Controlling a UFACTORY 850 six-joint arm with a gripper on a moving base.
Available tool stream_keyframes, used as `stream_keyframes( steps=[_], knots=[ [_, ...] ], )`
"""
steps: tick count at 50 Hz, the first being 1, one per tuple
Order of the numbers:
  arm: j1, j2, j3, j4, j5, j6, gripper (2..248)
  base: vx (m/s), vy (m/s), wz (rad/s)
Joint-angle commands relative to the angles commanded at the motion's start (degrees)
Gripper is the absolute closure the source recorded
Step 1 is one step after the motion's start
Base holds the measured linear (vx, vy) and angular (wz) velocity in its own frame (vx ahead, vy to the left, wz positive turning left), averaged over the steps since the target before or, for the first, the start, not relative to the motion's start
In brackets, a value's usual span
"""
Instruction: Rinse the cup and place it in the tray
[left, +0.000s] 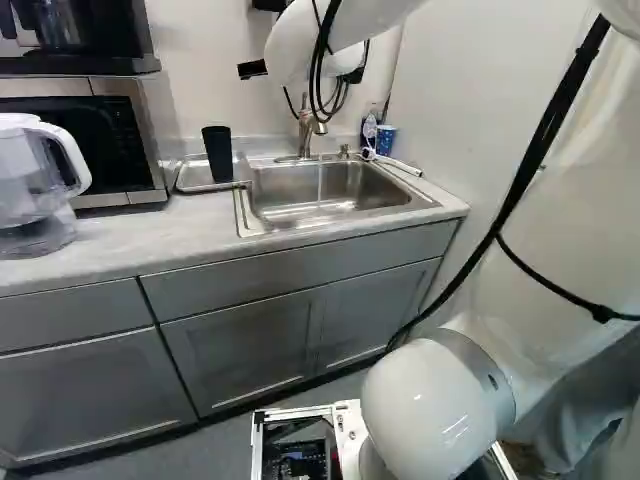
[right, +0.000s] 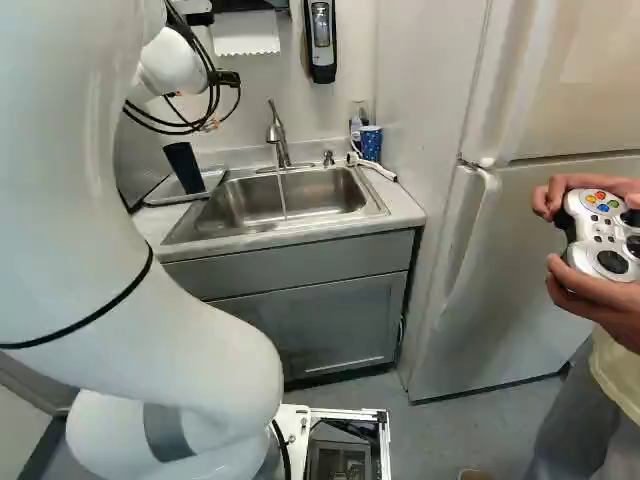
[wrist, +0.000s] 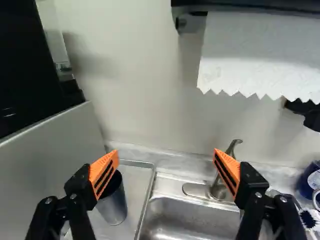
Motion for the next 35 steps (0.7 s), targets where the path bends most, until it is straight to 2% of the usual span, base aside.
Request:
stream_keyframes(
  steps=[15,35],
  knots=[
    [-2.6,-1.0,-0.9,0.0,0.0,0.0,3,0.000,0.000,0.000],
    [-5.3,-4.1,-4.0,0.0,0.0,0.0,3,0.000,0.000,0.000]
  ],
)
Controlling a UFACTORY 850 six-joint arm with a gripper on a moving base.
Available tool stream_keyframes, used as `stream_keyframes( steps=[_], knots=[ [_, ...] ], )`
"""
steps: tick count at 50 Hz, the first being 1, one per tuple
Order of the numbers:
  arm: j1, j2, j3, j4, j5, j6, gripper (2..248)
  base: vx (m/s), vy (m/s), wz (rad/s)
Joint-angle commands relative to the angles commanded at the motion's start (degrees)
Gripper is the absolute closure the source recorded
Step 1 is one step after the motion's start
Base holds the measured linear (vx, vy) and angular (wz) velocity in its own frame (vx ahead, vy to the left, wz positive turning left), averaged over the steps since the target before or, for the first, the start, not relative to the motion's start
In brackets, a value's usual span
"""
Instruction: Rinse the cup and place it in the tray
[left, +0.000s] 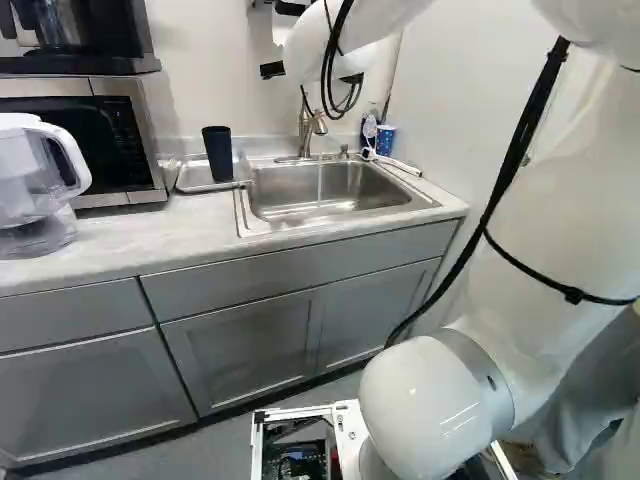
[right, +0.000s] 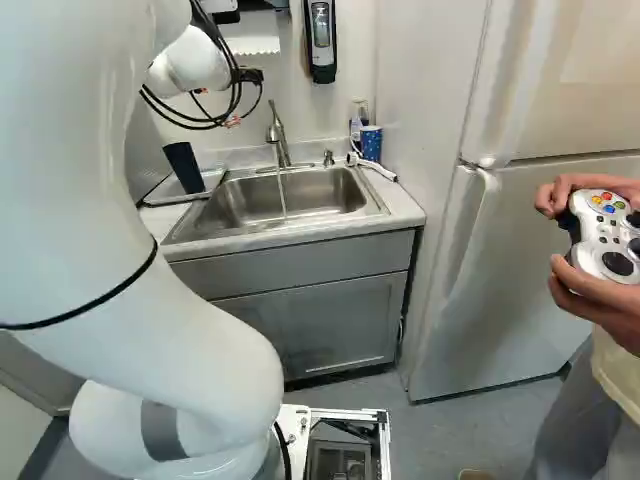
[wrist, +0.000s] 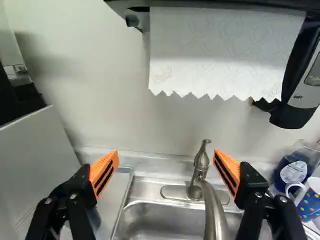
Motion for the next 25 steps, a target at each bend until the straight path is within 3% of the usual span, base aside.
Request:
stream_keyframes(
  steps=[25],
  knots=[
    [-1.2,-6.9,-7.1,0.0,0.0,0.0,3,0.000,0.000,0.000]
  ],
)
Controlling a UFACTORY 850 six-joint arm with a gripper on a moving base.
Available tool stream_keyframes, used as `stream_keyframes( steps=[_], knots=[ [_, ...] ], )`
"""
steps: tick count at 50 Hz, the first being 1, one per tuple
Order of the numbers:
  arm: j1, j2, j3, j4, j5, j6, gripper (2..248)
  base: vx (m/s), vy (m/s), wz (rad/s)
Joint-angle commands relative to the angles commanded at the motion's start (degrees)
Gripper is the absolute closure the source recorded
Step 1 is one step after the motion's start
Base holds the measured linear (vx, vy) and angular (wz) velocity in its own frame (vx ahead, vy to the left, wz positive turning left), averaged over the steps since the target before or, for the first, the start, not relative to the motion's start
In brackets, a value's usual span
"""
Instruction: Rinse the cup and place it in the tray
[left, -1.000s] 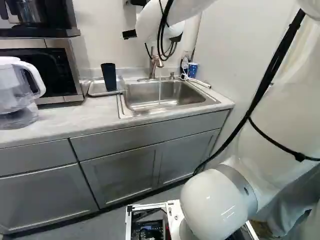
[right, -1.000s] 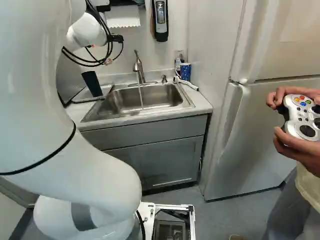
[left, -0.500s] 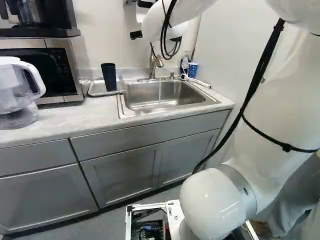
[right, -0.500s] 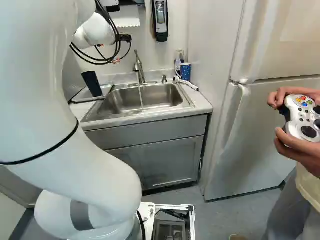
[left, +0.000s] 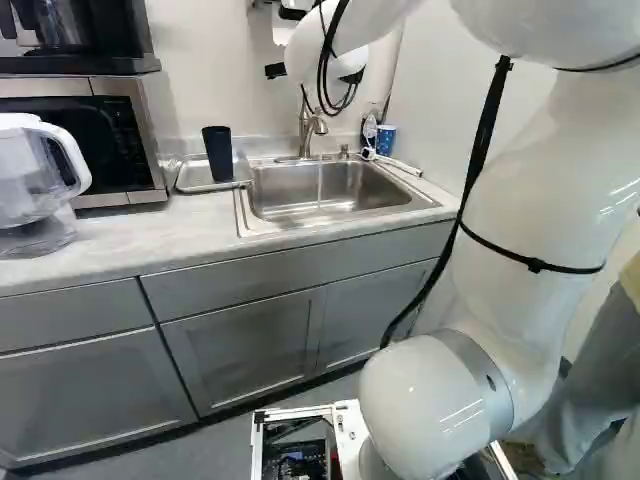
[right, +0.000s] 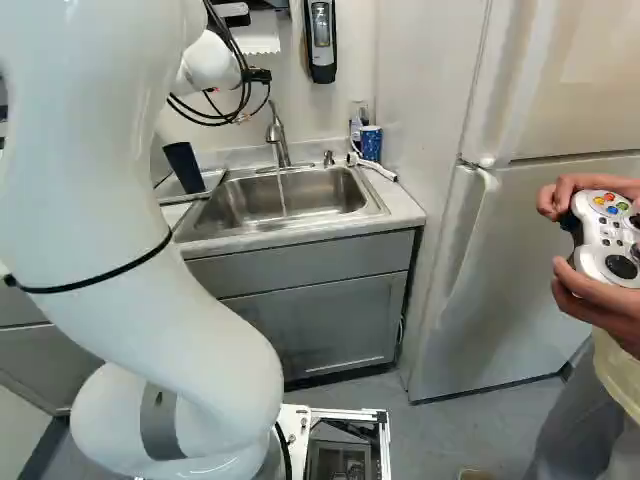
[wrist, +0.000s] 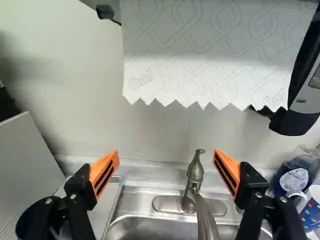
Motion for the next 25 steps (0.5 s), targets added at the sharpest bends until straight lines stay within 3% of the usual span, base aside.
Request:
stream_keyframes(
  steps=[25],
  knots=[
    [-0.7,-6.8,-7.3,0.0,-0.2,0.0,3,0.000,0.000,0.000]
  ],
)
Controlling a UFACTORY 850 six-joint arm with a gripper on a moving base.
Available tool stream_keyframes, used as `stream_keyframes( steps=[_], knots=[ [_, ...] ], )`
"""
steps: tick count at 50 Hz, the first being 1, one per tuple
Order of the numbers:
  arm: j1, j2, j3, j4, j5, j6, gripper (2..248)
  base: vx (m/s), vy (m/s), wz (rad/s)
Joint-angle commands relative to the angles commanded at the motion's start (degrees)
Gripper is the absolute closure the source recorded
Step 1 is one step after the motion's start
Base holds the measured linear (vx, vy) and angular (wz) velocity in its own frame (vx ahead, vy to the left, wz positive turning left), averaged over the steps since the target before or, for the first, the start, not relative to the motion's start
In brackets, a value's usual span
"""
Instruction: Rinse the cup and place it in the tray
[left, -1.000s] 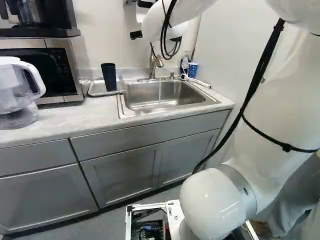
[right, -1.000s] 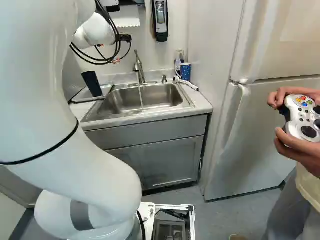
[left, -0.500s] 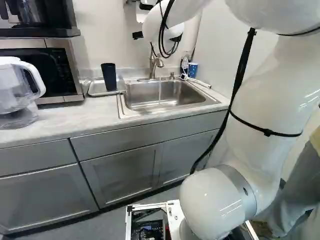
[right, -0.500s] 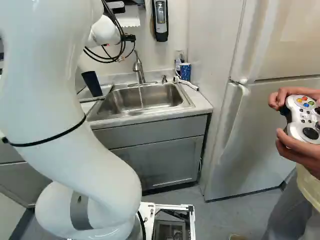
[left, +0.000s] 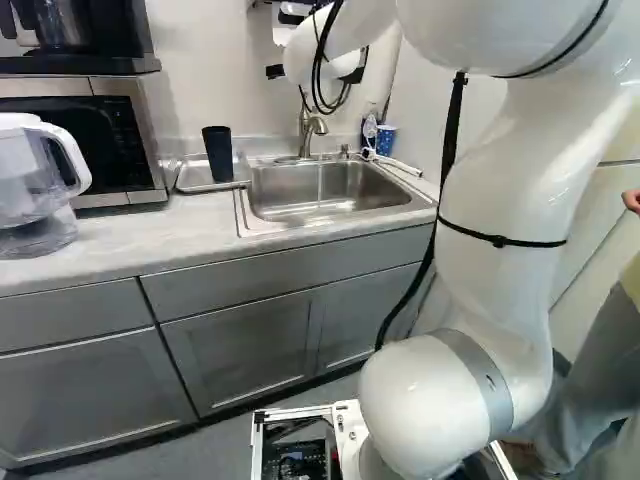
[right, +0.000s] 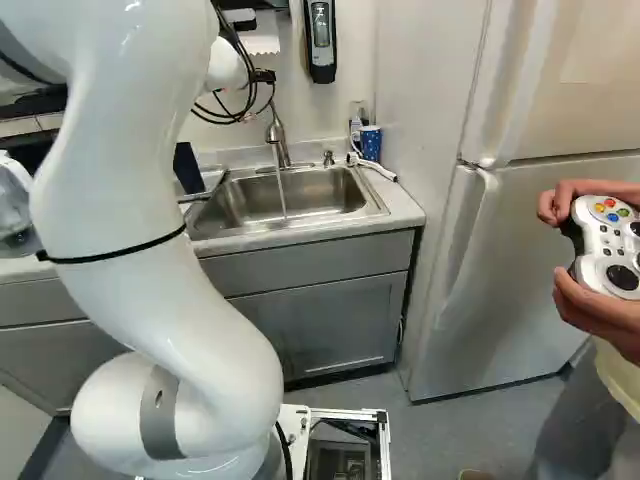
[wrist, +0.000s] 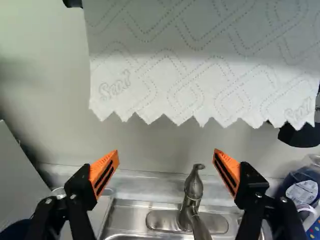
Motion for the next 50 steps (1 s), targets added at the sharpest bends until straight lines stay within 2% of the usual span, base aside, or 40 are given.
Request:
stream_keyframes(
  steps=[15,34,50],
  knots=[
    [-0.2,-2.3,-2.6,0.0,-1.3,0.0,3,0.000,0.000,0.000],
    [-0.2,-2.5,-2.8,0.0,-3.0,0.0,3,0.000,0.000,0.000],
    [-0.3,-4.1,-4.6,0.0,-4.3,0.0,3,0.000,0.000,0.000]
  ],
)
